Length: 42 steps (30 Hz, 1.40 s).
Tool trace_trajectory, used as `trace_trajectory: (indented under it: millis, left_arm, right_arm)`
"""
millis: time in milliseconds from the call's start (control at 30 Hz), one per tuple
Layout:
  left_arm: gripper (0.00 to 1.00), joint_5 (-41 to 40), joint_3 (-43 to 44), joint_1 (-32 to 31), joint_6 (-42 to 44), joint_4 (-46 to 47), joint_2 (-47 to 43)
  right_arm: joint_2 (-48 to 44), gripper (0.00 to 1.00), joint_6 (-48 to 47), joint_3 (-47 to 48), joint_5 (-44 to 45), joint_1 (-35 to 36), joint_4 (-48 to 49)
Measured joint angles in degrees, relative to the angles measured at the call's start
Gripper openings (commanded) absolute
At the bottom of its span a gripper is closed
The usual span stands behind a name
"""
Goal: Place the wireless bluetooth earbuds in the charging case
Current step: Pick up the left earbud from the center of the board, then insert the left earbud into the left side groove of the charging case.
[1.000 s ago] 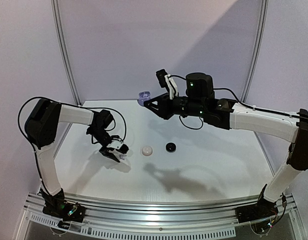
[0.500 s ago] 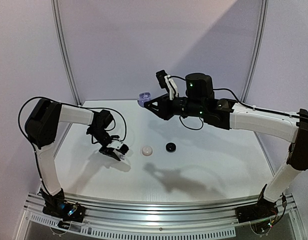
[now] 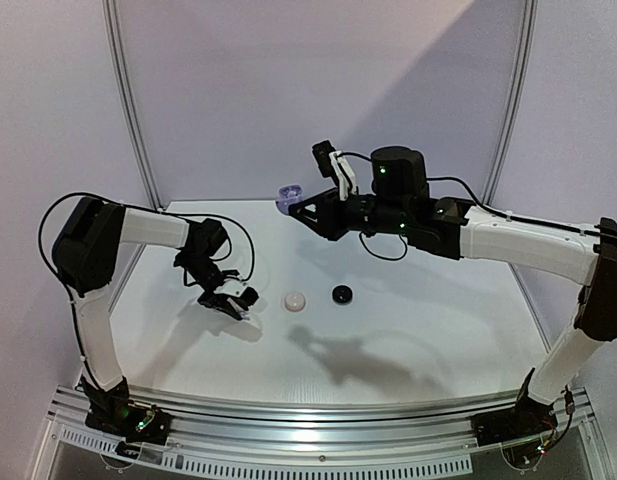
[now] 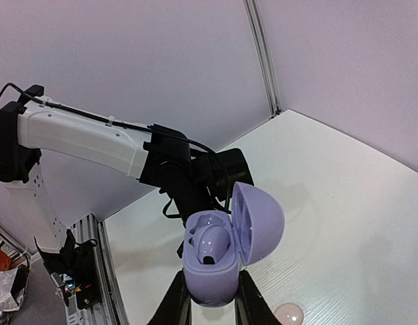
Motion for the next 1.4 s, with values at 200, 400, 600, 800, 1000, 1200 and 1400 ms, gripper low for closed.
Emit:
trace_trajectory:
  millis: [200, 400, 600, 800, 1000, 1200, 1400]
  left_arm:
    - [0.25, -0.33, 0.11, 0.00, -1.40, 0.02, 0.00]
    - [0.14, -0.57, 0.13, 0.04, -1.95, -0.13, 0.00]
    - [0.12, -0.81, 0.44, 0.04, -3.17, -0.57, -0.02]
    - [0.10, -1.14, 1.16, 0.11, -9.07, -3.30, -1.14]
    - [0.08, 0.13, 2.71, 0.22, -20.35, -9.75, -7.02]
    - [0.08, 3.74, 7.45, 0.33, -34.40, -20.04, -16.92]
    - [0.08, 8.74, 12.61, 0.37, -47.17, -27.65, -23.65]
  right_arm:
    - [0.00, 0.00, 0.15, 0.00, 0.00, 0.00, -0.02]
    - [0.00, 0.00, 0.15, 0.00, 0.02, 0.00, -0.04]
    - [0.00, 0.00, 0.13, 0.00, 0.48, 0.00, -0.33]
    - [0.00, 0.00, -1.62, -0.22, 2.23, 0.02, -2.47]
    - [0.04, 0.00, -6.80, -0.26, 3.76, 0.04, -5.53]
    - [1.70, 0.00, -15.58, -0.39, 4.42, 0.33, -5.07]
    - [5.44, 0.00, -25.49, -0.87, 4.96, 1.66, 0.17]
